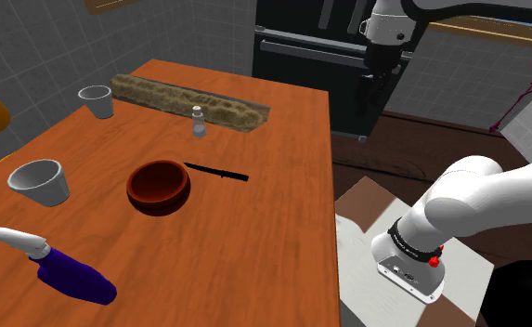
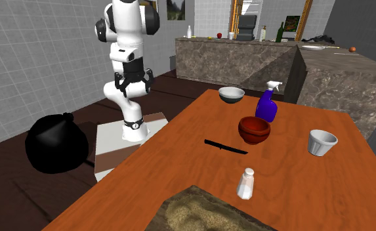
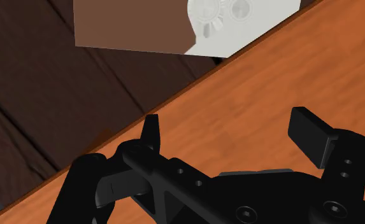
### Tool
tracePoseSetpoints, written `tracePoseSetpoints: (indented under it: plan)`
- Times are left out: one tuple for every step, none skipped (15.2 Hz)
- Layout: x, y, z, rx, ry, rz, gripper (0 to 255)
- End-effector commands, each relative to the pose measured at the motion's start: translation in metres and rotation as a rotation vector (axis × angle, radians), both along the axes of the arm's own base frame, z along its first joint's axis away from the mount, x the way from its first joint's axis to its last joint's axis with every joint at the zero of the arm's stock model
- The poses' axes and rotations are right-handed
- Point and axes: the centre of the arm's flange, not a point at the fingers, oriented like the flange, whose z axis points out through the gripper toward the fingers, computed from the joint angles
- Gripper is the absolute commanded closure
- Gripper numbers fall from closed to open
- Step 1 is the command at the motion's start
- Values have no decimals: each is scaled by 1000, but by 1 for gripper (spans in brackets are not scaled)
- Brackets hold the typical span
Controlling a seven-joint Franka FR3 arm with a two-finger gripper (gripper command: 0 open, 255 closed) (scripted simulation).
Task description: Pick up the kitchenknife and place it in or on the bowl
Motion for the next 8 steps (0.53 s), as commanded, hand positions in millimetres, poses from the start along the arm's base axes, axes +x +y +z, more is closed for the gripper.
tracePoseSetpoints:
  plan:
    - [0,0,0,0,0,0,0]
    - [8,8,-6,3,-5,15,0]
    - [15,16,-12,5,-10,31,0]
    - [23,24,-18,8,-15,46,0]
    - [30,32,-24,11,-21,61,0]
    - [38,40,-30,14,-26,76,0]
    - [45,49,-36,16,-31,92,0]
    - [52,57,-42,19,-36,107,0]
